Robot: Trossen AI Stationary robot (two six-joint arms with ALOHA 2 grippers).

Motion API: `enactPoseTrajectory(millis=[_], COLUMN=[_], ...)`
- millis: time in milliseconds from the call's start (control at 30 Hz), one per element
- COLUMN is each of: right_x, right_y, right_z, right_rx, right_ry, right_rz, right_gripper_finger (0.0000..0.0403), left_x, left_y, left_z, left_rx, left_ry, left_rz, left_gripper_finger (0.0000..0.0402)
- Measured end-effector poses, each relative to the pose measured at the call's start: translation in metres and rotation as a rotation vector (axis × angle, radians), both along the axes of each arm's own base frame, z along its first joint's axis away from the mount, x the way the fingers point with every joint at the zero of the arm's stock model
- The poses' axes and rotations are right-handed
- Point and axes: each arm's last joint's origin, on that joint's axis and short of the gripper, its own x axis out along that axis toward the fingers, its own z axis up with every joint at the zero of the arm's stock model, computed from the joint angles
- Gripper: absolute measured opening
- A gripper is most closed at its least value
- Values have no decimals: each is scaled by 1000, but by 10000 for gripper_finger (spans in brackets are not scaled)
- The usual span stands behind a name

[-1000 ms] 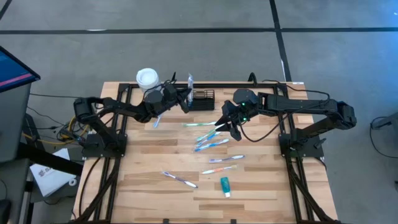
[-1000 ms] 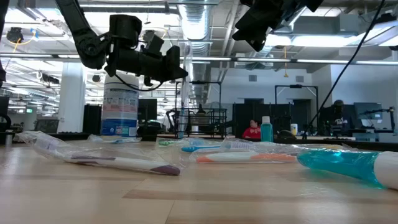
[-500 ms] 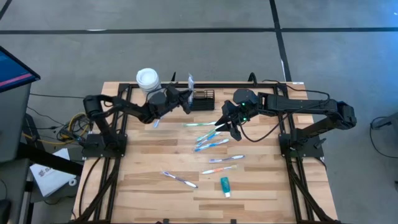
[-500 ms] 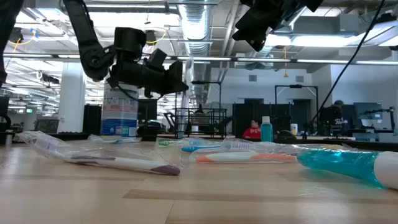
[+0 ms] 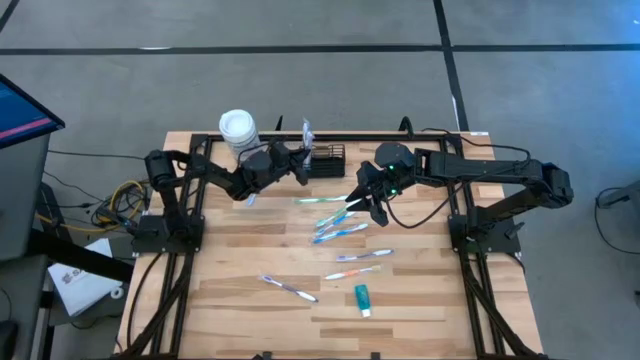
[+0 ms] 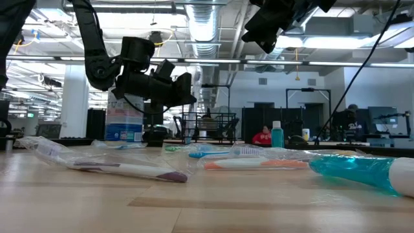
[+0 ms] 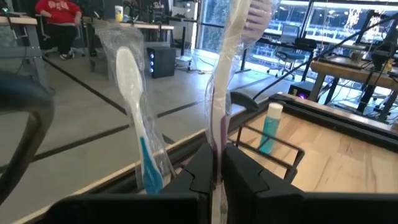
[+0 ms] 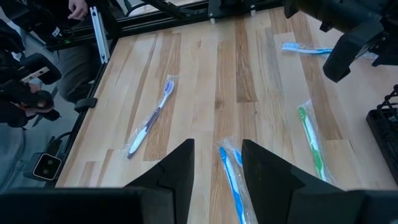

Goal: Pick & Place toothbrushing station
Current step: Put the top right purple toothbrush into the black wire organizer

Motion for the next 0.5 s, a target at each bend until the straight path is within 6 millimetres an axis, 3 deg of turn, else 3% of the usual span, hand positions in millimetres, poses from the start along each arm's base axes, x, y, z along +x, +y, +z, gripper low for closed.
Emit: enactPoseTrajectory(millis=[500], right_x=[0], right_y=[0], right_z=[0], right_rx=[0], right_ry=[0], right_rz=[0], right_gripper_finger=[124], left_x=[0], left_y=[0], left_z=[0], left_rx=[-17], left_ry=[-12], left_rz=[-1], left_gripper_finger=[37])
